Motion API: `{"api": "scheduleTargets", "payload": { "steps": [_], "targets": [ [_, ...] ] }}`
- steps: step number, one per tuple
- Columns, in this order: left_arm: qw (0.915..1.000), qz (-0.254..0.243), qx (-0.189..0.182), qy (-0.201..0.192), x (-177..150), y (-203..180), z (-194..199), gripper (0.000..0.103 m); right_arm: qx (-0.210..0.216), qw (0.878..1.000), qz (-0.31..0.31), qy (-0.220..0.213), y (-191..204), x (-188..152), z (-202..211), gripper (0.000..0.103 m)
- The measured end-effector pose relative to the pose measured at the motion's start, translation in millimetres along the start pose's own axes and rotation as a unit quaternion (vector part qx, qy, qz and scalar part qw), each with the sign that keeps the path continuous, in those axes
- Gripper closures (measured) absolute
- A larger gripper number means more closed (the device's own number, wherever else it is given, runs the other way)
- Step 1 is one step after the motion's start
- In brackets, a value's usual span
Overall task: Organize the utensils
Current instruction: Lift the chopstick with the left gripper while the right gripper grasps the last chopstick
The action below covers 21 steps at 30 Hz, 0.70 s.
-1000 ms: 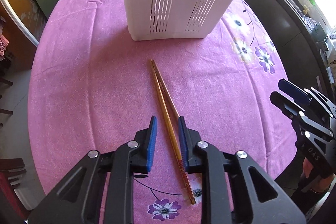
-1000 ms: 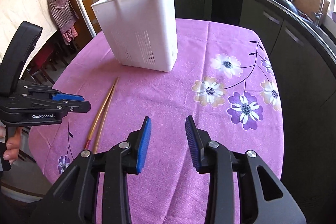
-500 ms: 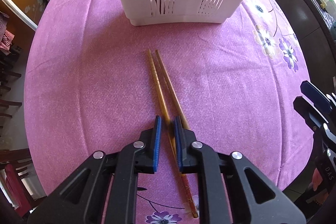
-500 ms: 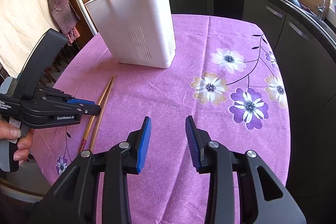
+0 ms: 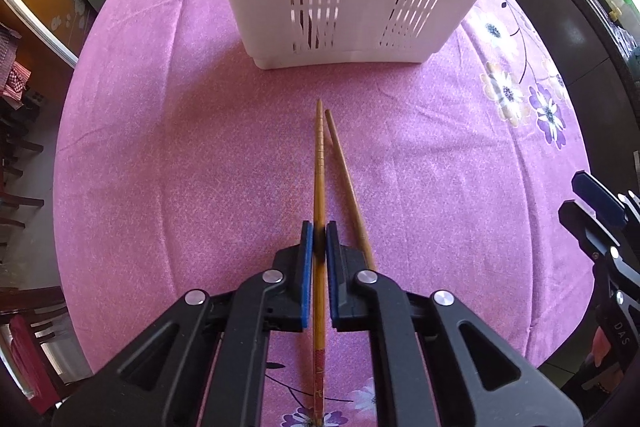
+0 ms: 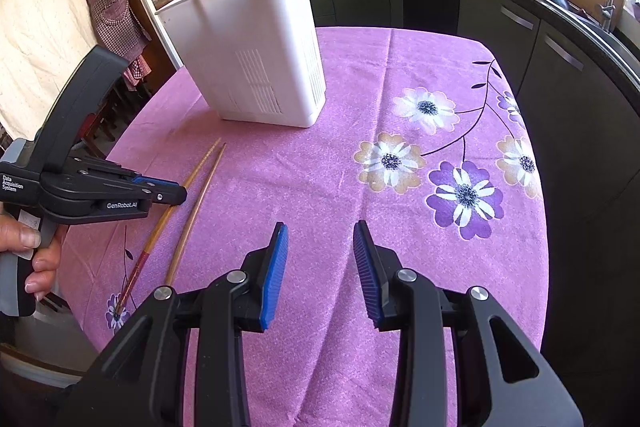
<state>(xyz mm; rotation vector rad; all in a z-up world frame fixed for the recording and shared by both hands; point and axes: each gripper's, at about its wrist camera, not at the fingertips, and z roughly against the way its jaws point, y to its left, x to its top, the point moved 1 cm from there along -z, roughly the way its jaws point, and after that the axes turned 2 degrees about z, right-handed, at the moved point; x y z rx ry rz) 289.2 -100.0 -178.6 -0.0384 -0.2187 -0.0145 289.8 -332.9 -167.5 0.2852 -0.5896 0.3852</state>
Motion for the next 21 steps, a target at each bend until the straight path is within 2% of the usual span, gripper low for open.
{"api": "scheduleTargets", "payload": {
  "steps": [8, 14, 17, 21],
  "targets": [
    [0.9961, -0.013, -0.014, -0.086, -17.6, 11.3, 71.5, 0.097, -0.002, 1.000, 0.003, 0.000, 6.1, 2.7, 2.4, 0.069],
    [0.9851, -0.027, 0.002, -0.170, -50.6, 22.2, 125.5, 0.097, 0.005, 1.000, 0.014, 0.004, 20.1, 6.8, 1.4, 0.069],
    [0.9800, -0.035, 0.011, -0.195, -62.1, 28.0, 140.5, 0.097, 0.008, 1.000, 0.020, 0.009, 29.0, 10.2, -1.1, 0.069],
    [0.9776, -0.039, 0.010, -0.207, -70.2, 33.5, 144.1, 0.097, 0.023, 0.999, 0.024, 0.027, 41.1, 15.9, -11.8, 0.069]
  ]
}}
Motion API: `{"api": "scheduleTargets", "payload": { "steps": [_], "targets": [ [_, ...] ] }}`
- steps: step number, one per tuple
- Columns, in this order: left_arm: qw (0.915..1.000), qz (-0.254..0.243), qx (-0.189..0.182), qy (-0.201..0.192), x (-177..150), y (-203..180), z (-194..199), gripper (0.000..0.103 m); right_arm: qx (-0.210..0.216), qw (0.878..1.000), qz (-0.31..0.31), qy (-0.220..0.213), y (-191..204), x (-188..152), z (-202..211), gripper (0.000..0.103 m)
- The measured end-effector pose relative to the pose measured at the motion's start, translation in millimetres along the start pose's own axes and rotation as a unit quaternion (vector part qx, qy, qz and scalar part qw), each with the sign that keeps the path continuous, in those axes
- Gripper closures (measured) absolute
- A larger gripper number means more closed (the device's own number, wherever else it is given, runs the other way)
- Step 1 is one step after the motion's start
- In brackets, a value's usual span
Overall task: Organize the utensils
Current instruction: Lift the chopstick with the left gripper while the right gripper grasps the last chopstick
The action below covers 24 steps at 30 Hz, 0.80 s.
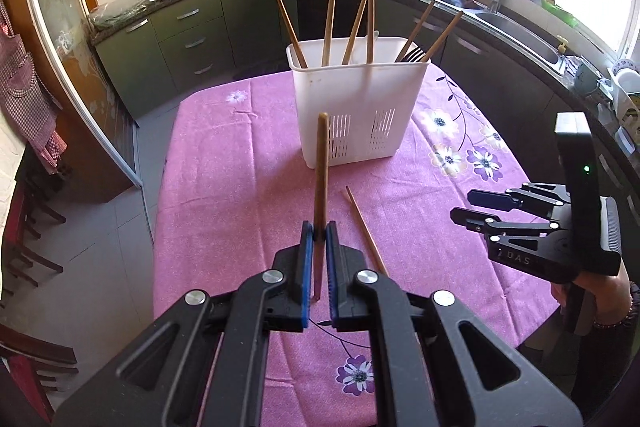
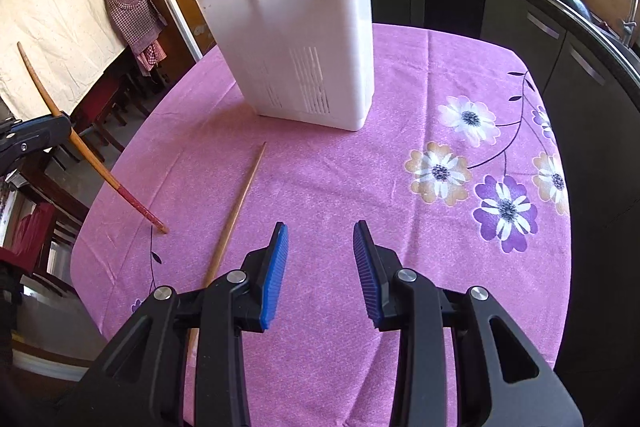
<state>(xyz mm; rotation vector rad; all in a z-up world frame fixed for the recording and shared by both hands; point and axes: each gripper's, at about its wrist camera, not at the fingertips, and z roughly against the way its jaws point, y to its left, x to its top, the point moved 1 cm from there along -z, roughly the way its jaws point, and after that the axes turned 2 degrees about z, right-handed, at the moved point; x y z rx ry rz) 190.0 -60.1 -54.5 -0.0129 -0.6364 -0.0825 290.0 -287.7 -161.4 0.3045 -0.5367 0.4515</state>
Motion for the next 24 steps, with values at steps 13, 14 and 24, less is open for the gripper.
{"api": "scheduleTargets", "payload": {
  "steps": [13, 14, 24],
  "targets": [
    [0.9998, -0.009, -0.018, -0.007, -2.9, 4.7, 1.7, 0.097, 0.017, 0.996, 0.020, 0.084, 56.2, 41.6, -76.9, 0.075],
    [0.9998, -0.010, -0.018, -0.007, -2.8, 5.0, 1.7, 0.097, 0.014, 0.996, 0.020, 0.087, 59.1, 43.7, -82.5, 0.077],
    [0.9995, -0.019, -0.023, -0.008, -2.8, 6.4, 1.6, 0.097, -0.030, 0.994, 0.030, 0.100, 74.4, 46.4, -109.4, 0.094]
  ]
}}
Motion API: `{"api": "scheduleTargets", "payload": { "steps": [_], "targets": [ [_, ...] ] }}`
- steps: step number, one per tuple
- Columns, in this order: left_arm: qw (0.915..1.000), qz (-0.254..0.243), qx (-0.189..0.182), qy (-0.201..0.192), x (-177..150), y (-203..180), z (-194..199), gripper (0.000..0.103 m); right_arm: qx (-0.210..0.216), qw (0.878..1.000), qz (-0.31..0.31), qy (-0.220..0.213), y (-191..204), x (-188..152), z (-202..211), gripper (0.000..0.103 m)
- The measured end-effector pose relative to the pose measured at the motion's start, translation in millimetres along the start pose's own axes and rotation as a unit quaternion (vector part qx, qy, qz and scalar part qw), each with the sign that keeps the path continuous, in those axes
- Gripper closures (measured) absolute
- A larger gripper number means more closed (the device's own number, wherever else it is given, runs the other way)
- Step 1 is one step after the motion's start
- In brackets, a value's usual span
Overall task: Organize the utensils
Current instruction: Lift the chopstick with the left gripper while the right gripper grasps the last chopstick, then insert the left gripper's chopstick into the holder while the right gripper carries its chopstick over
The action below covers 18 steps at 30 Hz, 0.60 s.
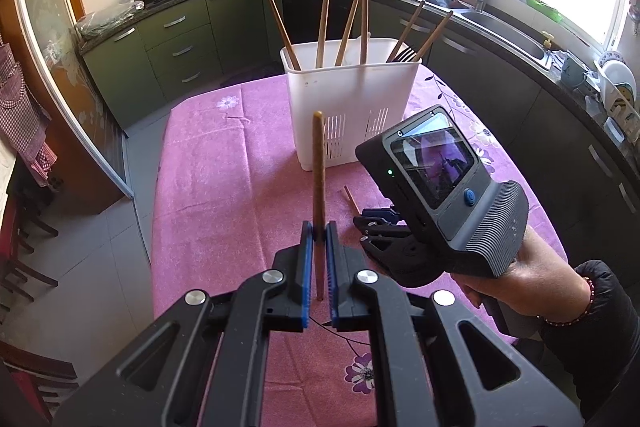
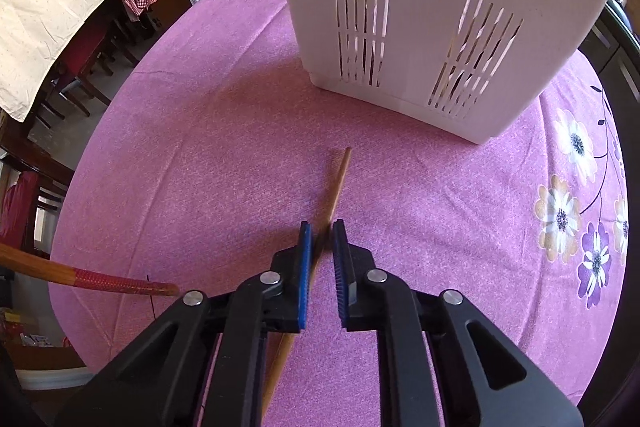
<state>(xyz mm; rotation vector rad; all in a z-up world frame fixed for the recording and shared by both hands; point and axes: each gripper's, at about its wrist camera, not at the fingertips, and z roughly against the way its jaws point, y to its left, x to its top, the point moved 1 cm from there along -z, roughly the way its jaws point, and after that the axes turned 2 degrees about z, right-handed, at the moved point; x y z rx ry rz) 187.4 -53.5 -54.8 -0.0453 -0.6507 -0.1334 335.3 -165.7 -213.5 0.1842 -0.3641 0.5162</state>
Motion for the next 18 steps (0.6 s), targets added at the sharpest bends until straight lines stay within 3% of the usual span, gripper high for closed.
{"api": "scheduleTargets", "payload": {
  "steps": [8, 14, 18],
  "targets": [
    [1.0000, 0.001, 0.001, 0.000, 0.0, 2.6, -0.1, 0.096, 0.002, 0.999, -0.007, -0.031, -3.4, -0.4, 11.8, 0.097],
    [1.0000, 0.000, 0.002, 0.002, -0.7, 3.2, 0.6, 0.096, 0.008, 0.994, -0.002, -0.112, -10.2, -6.2, 79.6, 0.097],
    [1.0000, 0.002, 0.003, 0.002, -2.3, 4.8, 1.7, 0.096, 0.005, 0.986, 0.007, -0.168, -10.8, -27.7, 131.4, 0.097]
  ]
}}
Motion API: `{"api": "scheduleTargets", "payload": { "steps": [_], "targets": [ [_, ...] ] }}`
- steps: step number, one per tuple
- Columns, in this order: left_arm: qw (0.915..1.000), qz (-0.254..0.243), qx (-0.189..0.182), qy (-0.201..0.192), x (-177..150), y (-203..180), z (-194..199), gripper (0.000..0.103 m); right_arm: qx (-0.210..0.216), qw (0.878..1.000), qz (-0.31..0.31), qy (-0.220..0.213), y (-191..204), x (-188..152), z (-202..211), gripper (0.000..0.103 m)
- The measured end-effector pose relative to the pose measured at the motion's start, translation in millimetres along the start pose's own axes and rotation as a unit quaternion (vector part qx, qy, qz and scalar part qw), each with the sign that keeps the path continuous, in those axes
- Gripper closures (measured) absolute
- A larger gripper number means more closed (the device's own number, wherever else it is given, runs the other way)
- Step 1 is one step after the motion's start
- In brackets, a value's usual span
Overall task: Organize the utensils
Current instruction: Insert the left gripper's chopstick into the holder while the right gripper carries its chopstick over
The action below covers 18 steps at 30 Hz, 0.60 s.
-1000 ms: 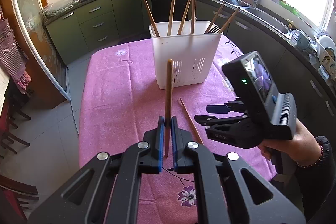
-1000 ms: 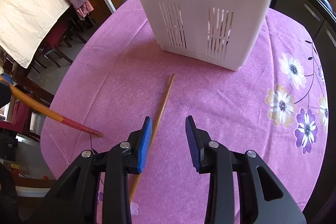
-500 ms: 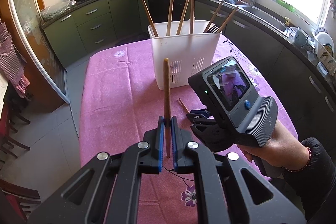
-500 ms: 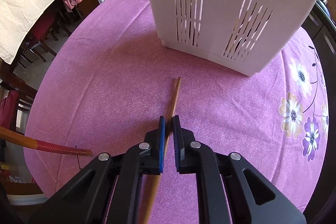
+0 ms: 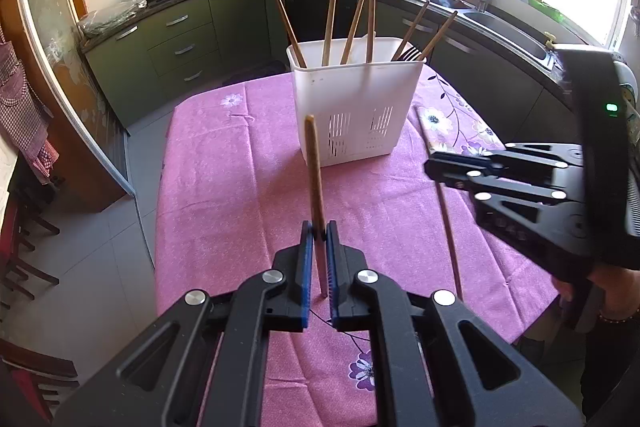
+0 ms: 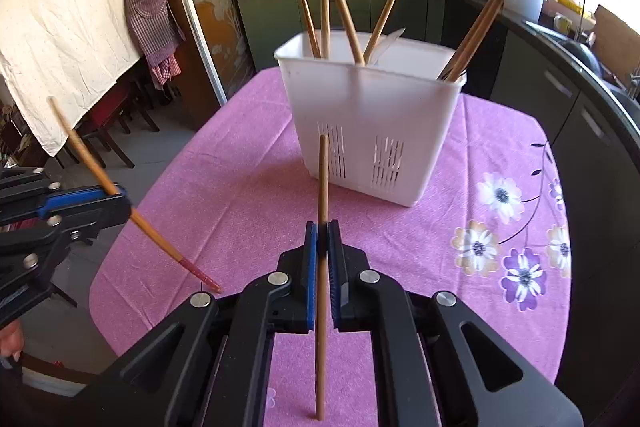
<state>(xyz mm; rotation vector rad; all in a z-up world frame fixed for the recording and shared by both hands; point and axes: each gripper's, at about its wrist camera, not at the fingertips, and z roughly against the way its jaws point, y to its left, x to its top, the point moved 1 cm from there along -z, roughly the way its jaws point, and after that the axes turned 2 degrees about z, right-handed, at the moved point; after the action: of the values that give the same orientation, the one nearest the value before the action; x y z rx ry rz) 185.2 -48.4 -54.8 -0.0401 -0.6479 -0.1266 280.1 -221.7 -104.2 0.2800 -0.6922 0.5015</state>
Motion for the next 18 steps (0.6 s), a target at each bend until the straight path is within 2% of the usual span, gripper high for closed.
{"api": "scheduleTargets", "payload": {
  "steps": [5, 10, 14, 18],
  "targets": [
    [1.0000, 0.003, 0.002, -0.001, -2.5, 4.0, 1.6, 0.096, -0.004, 0.999, 0.005, -0.047, -2.6, -26.5, 60.6, 0.097],
    [1.0000, 0.000, 0.004, -0.001, -3.4, 2.0, 3.0, 0.096, -0.003, 0.997, 0.001, -0.075, -6.7, -53.7, 99.2, 0.097],
    [1.0000, -0.003, 0.004, -0.002, -5.0, -0.4, 4.1, 0.096, -0.002, 0.997, -0.001, -0.083, -7.9, -69.0, 119.0, 0.097],
    [1.0000, -0.005, 0.005, -0.004, -5.6, -1.6, 4.2, 0.096, -0.002, 0.996, -0.004, -0.087, -6.2, -72.3, 121.5, 0.097]
  ]
}}
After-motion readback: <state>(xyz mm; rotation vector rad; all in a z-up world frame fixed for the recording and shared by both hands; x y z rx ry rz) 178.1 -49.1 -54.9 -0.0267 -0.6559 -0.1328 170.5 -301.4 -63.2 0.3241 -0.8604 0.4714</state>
